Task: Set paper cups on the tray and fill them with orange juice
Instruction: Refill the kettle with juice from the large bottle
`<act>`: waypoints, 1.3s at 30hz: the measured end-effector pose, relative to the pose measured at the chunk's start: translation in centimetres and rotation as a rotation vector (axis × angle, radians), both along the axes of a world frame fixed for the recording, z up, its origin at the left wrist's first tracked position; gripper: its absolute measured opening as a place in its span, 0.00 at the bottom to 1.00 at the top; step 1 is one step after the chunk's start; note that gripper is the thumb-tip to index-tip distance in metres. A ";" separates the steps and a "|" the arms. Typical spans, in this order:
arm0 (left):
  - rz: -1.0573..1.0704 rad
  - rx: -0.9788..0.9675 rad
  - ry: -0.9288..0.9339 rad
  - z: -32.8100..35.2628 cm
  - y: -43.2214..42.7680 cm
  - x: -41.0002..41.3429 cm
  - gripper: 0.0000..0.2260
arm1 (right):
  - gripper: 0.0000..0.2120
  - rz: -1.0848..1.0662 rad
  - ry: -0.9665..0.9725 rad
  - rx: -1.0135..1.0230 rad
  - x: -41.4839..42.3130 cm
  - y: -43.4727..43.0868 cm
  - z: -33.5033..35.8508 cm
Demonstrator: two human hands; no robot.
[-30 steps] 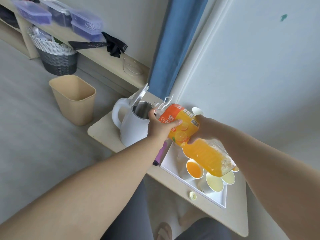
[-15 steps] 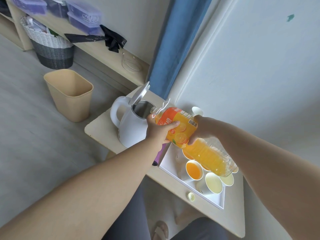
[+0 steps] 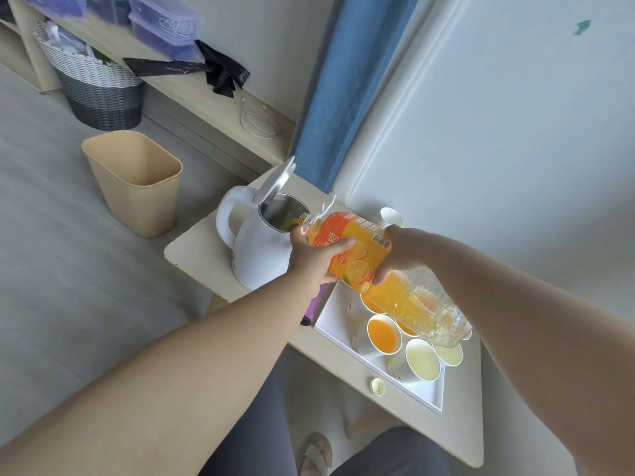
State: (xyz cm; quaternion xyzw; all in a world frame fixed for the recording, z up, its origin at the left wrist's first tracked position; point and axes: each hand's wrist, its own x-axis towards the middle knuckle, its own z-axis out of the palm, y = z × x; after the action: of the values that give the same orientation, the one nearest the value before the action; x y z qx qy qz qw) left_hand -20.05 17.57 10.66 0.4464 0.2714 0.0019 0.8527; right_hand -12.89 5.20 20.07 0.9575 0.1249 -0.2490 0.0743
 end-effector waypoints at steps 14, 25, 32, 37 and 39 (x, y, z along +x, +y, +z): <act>-0.005 -0.022 -0.008 0.1 0.0 0.0 0.41 | 0.47 0.014 -0.036 -0.007 -0.1 0.0 0.4; -0.004 -0.017 -0.007 0.0 0.1 0.0 0.41 | 0.46 0.036 -0.039 -0.031 -0.6 0.1 0.7; -0.003 -0.025 -0.005 -0.1 0.1 0.1 0.40 | 0.46 0.050 -0.040 -0.048 -0.6 0.2 0.8; -0.006 -0.043 -0.012 -0.3 0.1 0.1 0.39 | 0.44 0.059 -0.044 -0.070 -0.7 0.3 1.3; -0.008 -0.045 -0.008 -0.3 0.1 0.1 0.39 | 0.44 0.065 -0.043 -0.073 -0.7 0.5 1.5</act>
State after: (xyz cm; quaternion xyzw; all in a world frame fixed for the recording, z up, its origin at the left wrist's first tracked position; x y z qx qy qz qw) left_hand -19.90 17.66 10.39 0.4279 0.2662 -0.0057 0.8637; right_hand -13.59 5.69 21.61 0.9547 0.1453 -0.2302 0.1201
